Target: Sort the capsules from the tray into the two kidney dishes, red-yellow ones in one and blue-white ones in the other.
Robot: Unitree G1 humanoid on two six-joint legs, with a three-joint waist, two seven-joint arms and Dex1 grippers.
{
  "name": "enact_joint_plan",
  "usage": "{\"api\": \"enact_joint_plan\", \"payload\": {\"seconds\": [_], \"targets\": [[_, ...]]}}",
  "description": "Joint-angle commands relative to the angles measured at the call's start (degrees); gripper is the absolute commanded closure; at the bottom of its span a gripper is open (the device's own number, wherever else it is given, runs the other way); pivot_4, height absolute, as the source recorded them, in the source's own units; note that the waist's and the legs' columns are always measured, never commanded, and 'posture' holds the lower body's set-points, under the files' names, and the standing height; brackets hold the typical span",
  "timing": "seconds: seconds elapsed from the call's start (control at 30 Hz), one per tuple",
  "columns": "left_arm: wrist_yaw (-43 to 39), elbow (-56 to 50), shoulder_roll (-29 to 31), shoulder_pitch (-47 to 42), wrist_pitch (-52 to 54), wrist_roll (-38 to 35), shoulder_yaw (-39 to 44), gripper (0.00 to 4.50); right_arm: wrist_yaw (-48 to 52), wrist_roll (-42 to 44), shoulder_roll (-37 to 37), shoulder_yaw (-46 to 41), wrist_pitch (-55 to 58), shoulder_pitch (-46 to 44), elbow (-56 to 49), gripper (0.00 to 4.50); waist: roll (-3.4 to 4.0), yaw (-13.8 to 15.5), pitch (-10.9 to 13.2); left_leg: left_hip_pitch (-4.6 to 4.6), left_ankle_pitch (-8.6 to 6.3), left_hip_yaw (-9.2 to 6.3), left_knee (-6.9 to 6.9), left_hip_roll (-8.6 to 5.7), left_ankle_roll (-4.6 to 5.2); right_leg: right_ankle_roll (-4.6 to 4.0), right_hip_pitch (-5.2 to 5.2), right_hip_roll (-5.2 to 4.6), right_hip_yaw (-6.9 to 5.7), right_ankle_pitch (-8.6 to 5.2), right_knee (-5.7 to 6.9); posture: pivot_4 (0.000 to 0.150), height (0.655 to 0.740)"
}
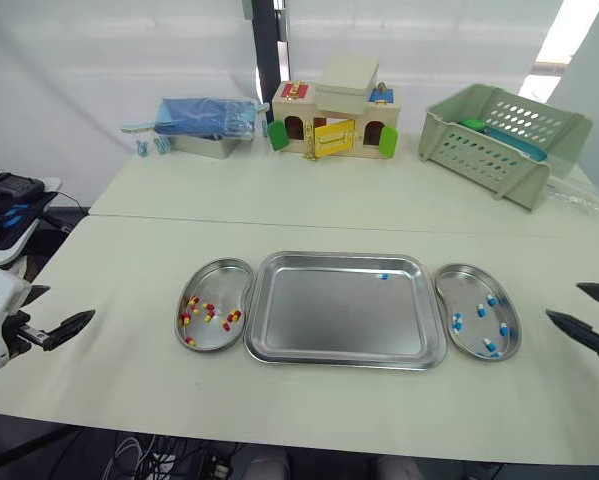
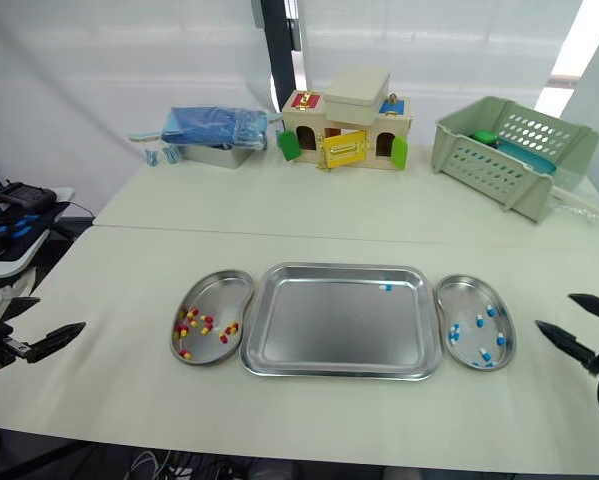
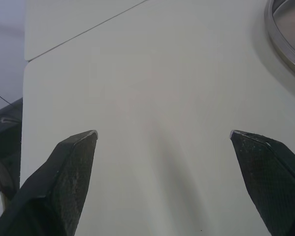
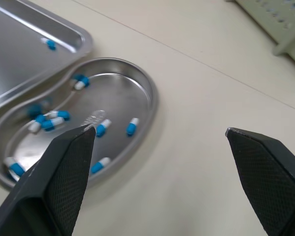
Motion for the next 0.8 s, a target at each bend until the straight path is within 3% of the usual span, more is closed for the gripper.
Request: {"api": "enact_joint_plan", "payload": {"seconds": [0.03,0.43,0.63,0.8], "targets": [[0.59,-0.43,1.22,-0.17,-1.25,-0.63,2.52,0.01,1.08,-2.09,-2.43,1.38,1.27,-2.57,3.05,0.00,0.00,-0.23,0.00,0.00,0.00,0.00,0.00,0.00,0.00,0.00,0.00,0.00,0.00,0.00,0.00,0.150,0.7400],[0.97,-8.29,-4.30,1.58,-2.69,-5.13,2.86,0.01,2.89,-4.52,-2.90,4.36,1.64,-8.22,7.48,0.00,0.01,-0.59,0.00,-0.01,0.00,0.01,0.02,0.01,-0.01,0.00,0.01,0.00,0.01,0.00,0.00,0.150,0.7400],[-0.79,-25.30,-15.58,8.25,-9.00,-11.70,0.76,0.01,6.50,-5.47,-5.62,5.73,1.12,-13.19,9.04,0.00,0.08,-0.73,-0.03,-0.03,0.02,0.08,0.05,0.00,-0.04,0.00,0.02,-0.04,0.05,0.01,-0.03,0.150,0.7400],[-2.98,-35.26,-25.50,16.96,-14.75,-15.59,-3.73,0.01,9.69,-3.94,-7.37,8.27,8.61,-15.97,8.32,0.00,0.12,-0.70,-0.07,-0.03,0.01,0.12,0.06,0.02,-0.02,0.00,0.05,-0.03,0.07,0.01,-0.08,0.150,0.7400]]}}
